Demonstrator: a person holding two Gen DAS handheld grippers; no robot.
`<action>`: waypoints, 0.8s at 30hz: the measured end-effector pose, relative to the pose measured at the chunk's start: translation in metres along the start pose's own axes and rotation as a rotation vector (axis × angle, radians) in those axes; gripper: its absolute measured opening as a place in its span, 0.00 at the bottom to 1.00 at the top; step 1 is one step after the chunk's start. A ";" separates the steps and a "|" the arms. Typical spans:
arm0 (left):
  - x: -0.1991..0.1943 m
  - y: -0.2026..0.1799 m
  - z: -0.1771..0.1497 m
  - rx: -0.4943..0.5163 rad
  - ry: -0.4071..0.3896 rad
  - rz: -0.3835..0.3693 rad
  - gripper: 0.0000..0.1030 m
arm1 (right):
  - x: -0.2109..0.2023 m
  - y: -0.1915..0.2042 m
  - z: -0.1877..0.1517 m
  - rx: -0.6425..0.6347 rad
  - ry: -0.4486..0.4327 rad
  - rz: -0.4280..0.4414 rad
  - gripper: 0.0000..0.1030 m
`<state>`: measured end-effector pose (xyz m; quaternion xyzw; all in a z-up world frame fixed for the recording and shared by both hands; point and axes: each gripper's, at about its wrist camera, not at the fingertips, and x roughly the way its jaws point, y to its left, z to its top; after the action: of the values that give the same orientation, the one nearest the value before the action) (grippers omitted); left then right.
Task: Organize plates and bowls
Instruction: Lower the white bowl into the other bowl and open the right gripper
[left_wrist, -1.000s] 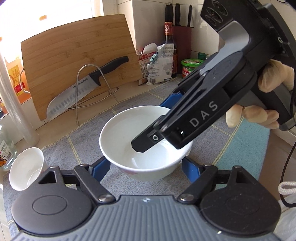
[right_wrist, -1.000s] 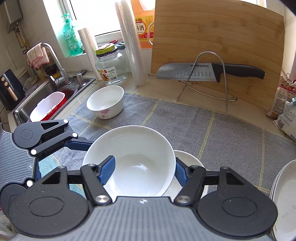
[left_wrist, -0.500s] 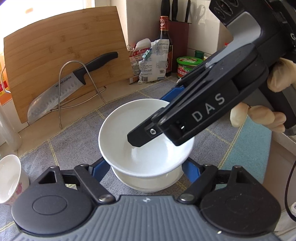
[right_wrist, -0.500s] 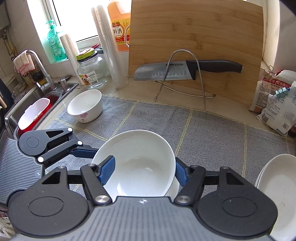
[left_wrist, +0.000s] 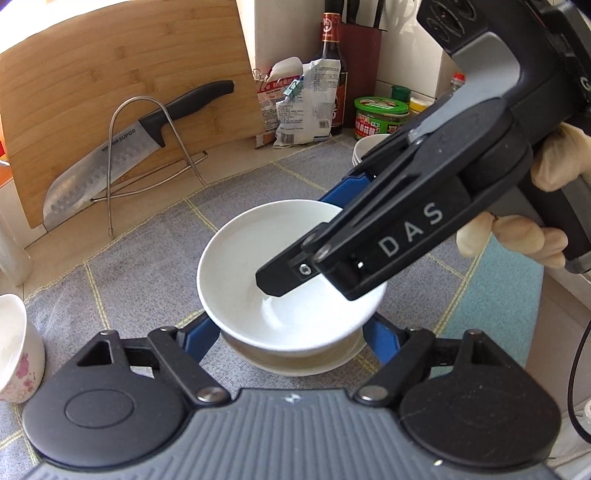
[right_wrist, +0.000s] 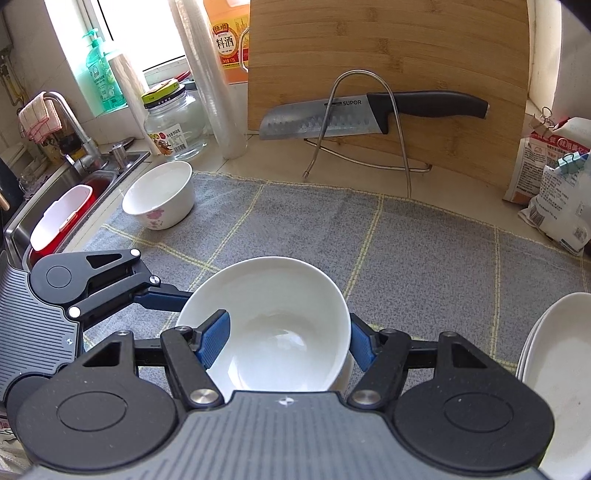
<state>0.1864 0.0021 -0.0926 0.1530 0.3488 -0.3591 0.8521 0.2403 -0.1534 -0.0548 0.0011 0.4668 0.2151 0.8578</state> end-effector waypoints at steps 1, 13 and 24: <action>0.000 0.000 0.000 0.002 0.001 -0.001 0.81 | 0.000 0.000 0.000 0.000 0.001 0.000 0.71; 0.002 0.002 0.002 0.018 0.005 -0.011 0.83 | 0.000 -0.003 -0.003 0.025 0.001 0.005 0.71; -0.002 0.003 0.001 0.028 -0.004 -0.009 0.90 | -0.003 -0.003 -0.008 0.016 -0.009 -0.019 0.89</action>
<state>0.1881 0.0046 -0.0900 0.1627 0.3424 -0.3680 0.8490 0.2340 -0.1590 -0.0578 0.0046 0.4648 0.2031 0.8618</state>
